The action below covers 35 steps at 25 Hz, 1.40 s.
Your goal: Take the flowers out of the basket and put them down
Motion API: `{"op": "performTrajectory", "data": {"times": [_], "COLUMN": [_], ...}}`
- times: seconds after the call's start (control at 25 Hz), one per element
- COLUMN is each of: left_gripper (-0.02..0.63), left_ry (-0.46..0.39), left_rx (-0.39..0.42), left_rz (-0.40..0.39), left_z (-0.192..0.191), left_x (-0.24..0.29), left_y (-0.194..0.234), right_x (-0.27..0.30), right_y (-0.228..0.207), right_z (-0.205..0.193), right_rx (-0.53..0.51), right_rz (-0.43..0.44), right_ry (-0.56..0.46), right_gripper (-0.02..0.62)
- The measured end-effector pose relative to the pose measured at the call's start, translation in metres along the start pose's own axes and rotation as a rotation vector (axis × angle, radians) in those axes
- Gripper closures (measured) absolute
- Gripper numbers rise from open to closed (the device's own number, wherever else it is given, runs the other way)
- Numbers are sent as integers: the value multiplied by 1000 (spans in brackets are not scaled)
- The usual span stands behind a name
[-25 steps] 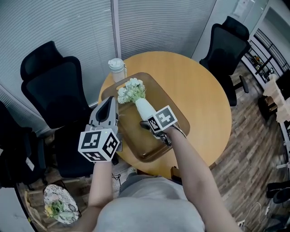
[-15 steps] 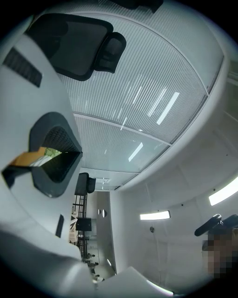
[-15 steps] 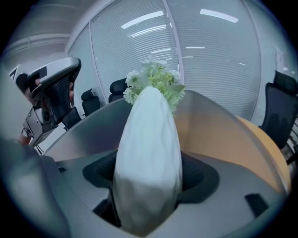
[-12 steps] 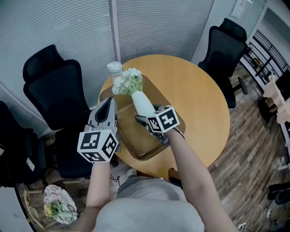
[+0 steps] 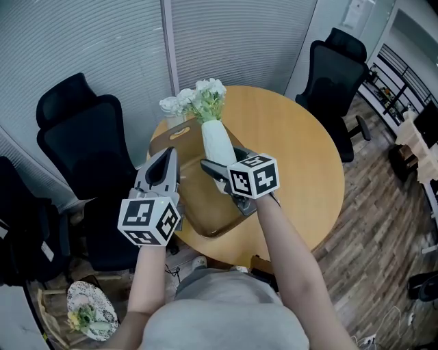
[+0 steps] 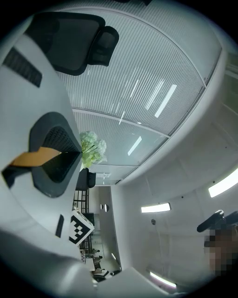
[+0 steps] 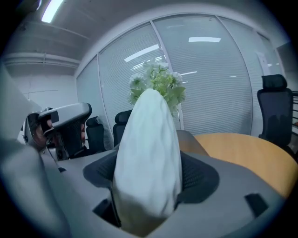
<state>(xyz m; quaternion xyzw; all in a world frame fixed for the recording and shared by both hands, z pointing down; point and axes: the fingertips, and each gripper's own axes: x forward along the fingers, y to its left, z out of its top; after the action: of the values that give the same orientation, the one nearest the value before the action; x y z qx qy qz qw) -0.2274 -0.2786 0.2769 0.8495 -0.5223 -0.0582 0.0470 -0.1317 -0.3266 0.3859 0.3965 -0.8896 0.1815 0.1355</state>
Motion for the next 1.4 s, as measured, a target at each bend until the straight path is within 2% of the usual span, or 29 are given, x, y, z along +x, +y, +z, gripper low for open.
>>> {"op": "performTrajectory", "data": {"times": [0.16, 0.64, 1.04, 1.4], "left_gripper": [601, 601, 603, 601], "left_ry": [2, -4, -55, -70], "left_rx": [8, 26, 40, 51], "left_rz": [-24, -64, -18, -37], "left_z": [1, 1, 9, 7], "left_x": [-1, -4, 5, 15], "left_y": [-10, -42, -90, -136], "right_x": [-14, -53, -101, -135], "right_y": [7, 9, -10, -31], "right_z": [19, 50, 69, 77], "right_rx": [-46, -65, -126, -153], "right_rz": [-4, -37, 13, 12], "right_ry": [-55, -237, -322, -377], "right_gripper": [202, 202, 202, 202]}}
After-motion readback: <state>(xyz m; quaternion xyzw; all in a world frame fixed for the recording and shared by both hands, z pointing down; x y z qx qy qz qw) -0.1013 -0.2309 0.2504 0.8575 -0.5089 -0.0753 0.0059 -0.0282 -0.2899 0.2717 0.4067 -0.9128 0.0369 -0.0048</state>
